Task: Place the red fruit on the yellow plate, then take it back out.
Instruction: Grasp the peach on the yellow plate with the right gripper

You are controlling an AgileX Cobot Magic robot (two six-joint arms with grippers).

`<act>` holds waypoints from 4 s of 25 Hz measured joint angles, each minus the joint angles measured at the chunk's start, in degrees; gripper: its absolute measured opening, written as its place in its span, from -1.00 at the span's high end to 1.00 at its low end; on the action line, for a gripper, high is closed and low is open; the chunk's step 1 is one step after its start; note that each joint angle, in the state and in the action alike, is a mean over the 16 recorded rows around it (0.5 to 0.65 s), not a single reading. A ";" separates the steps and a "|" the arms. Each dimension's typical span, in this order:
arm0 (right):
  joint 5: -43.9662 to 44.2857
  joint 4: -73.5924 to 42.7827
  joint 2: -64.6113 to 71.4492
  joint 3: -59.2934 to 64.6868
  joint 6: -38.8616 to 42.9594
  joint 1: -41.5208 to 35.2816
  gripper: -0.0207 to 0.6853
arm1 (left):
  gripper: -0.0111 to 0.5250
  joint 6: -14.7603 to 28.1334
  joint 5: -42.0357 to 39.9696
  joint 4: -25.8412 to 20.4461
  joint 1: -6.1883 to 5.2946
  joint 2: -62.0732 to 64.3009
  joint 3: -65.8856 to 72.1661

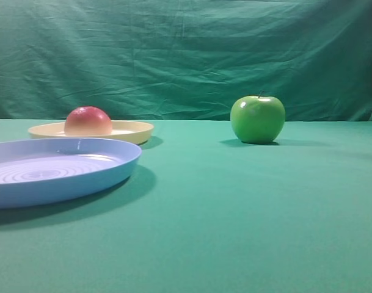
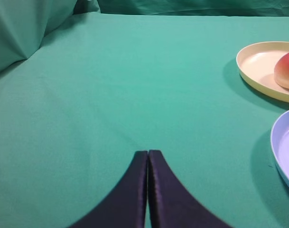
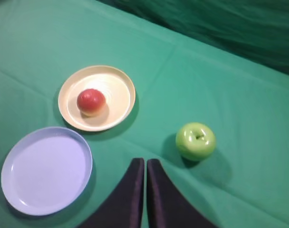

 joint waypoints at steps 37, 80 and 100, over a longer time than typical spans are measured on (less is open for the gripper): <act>-49.86 2.87 -67.17 83.39 0.95 -34.71 0.94 | 0.96 0.00 0.00 0.00 0.00 0.00 0.00; -47.74 9.24 -75.18 99.33 -8.74 -35.60 0.94 | 0.96 -0.04 0.00 0.00 0.00 0.00 0.00; -38.02 17.62 -56.19 72.75 -15.42 -25.70 0.94 | 0.96 -0.08 0.00 0.00 0.00 0.00 0.00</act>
